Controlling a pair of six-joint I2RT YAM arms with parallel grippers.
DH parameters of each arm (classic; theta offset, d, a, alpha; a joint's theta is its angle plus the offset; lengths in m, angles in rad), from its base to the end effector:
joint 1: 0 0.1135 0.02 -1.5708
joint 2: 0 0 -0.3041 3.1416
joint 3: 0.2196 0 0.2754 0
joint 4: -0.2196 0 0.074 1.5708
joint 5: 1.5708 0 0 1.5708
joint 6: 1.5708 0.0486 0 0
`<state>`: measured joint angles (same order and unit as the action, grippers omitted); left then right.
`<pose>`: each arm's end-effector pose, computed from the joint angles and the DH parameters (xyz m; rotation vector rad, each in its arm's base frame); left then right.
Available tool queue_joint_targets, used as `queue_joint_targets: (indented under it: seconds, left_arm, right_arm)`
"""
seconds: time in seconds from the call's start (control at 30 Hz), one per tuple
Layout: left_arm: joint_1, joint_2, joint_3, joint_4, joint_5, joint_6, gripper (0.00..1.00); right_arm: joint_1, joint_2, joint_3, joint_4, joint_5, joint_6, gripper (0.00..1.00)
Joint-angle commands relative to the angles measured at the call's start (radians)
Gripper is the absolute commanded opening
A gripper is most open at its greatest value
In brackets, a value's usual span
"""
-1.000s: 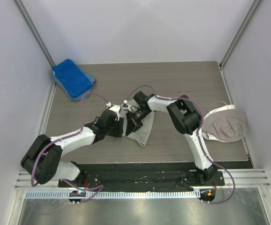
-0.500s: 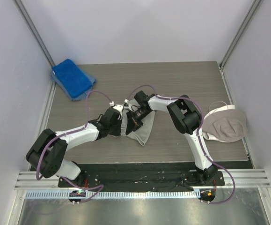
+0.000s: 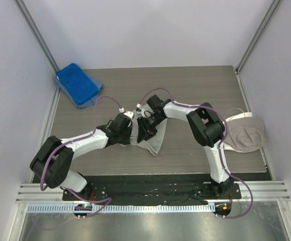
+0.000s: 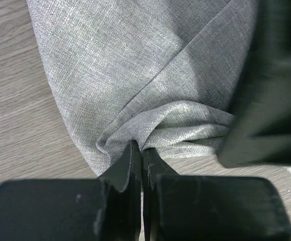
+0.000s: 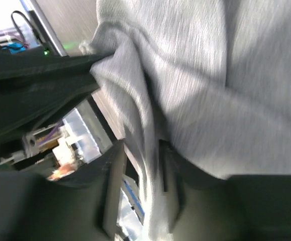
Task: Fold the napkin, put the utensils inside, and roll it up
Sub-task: Roll the napkin with the utensil
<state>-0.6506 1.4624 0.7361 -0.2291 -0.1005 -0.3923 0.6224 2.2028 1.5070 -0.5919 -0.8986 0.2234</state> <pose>0.2405 -0.1769 0.1823 0.2874 2.5283 -0.2918 0.3626 0.3070 0.1325 0.7165 -2.6081 -1.3443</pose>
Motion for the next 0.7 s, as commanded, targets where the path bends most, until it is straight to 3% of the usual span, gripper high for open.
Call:
queue_joint_targets:
  seconds: [0.0, 0.2, 0.3, 0.43, 0.57, 0.67]
  left_arm:
    - [-0.001, 0.027, 0.057, -0.082, 0.001, -0.013, 0.0]
    - [0.0, 0.055, 0.088, -0.11, 0.044, -0.022, 0.0]
    - [0.003, 0.047, 0.098, -0.121, 0.056, -0.023, 0.0]
    - [0.022, 0.033, 0.105, -0.125, 0.096, -0.029, 0.0]
    - [0.039, 0.047, 0.112, -0.134, 0.151, -0.034, 0.0]
    - [0.049, 0.053, 0.12, -0.141, 0.162, -0.037, 0.0]
  right_arm:
    - [-0.007, -0.161, -0.062, 0.035, 0.113, -0.007, 0.5]
    - [-0.007, -0.328, -0.186, 0.114, 0.211, -0.047, 0.63]
    - [-0.007, -0.465, -0.332, 0.304, 0.289, -0.016, 0.69]
    - [0.025, -0.601, -0.543, 0.57, 0.478, -0.019, 0.72]
    - [0.132, -0.655, -0.611, 0.65, 0.738, -0.097, 0.72]
    - [0.21, -0.644, -0.604, 0.65, 0.835, -0.148, 0.72]
